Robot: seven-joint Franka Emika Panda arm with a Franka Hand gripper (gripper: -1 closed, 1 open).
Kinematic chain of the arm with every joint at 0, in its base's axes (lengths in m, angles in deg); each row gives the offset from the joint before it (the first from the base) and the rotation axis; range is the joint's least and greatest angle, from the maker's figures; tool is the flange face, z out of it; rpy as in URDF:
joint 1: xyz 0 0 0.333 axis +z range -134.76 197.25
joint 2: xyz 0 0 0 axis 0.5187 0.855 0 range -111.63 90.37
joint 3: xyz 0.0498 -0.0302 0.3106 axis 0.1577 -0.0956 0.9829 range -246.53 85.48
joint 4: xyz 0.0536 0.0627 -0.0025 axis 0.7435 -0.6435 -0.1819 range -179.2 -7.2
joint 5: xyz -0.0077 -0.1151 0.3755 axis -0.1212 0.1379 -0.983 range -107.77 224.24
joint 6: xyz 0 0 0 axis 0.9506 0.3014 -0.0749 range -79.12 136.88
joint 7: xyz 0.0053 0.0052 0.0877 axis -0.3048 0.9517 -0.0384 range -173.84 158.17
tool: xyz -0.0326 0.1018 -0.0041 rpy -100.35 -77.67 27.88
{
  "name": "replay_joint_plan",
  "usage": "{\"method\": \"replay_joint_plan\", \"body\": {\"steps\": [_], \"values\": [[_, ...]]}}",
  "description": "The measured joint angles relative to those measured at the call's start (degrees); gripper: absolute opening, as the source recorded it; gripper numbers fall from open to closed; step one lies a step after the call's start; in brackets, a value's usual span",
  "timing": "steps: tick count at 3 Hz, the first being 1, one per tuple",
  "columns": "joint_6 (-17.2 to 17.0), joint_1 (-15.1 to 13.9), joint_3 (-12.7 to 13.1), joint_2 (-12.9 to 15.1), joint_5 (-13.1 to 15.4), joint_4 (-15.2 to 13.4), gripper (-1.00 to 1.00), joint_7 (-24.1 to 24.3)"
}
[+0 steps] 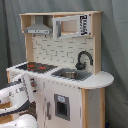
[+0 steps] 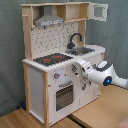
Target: Play with the kitchen
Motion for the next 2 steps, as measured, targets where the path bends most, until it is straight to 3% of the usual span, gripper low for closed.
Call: {"method": "replay_joint_plan", "body": {"steps": [1,2], "values": [[0.0,0.0,0.0,0.0,0.0,0.0,-1.0,0.0],[0.1,0.0,-0.6,-0.1,0.1,0.1,-1.0,-5.9]]}}
